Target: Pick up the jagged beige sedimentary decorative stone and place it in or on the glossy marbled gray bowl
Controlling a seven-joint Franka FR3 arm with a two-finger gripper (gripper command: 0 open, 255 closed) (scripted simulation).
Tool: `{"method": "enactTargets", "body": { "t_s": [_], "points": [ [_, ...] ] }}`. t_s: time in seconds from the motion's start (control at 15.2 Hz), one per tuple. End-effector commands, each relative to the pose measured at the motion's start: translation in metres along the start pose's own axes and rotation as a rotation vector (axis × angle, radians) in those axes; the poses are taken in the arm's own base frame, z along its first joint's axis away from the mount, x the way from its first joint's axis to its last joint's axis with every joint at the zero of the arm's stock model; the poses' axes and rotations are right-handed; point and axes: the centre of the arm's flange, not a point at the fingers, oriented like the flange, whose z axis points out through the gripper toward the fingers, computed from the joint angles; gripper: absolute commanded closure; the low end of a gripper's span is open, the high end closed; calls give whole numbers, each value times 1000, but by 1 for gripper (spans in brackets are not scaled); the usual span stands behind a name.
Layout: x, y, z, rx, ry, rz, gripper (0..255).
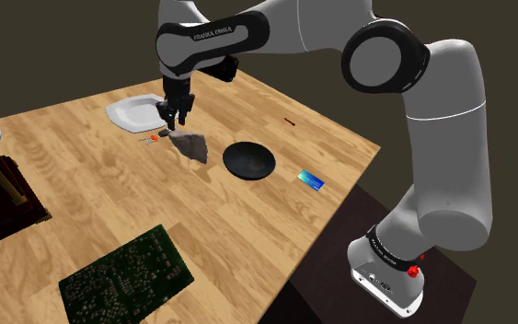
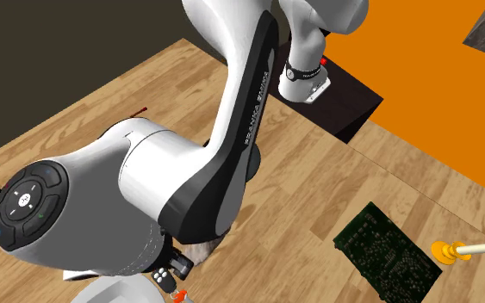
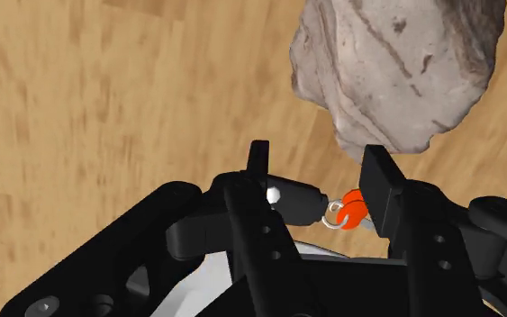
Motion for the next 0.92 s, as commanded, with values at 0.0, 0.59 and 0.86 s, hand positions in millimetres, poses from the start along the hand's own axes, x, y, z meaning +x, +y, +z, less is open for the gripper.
{"method": "enactTargets", "body": {
  "t_s": [0.0,0.59,0.86],
  "points": [
    [-3,6,10,-6,-25,5,255],
    [0,10,-6,34,-3,109,0],
    [-31,3,-10,191,-110,530,0]
  ]
}}
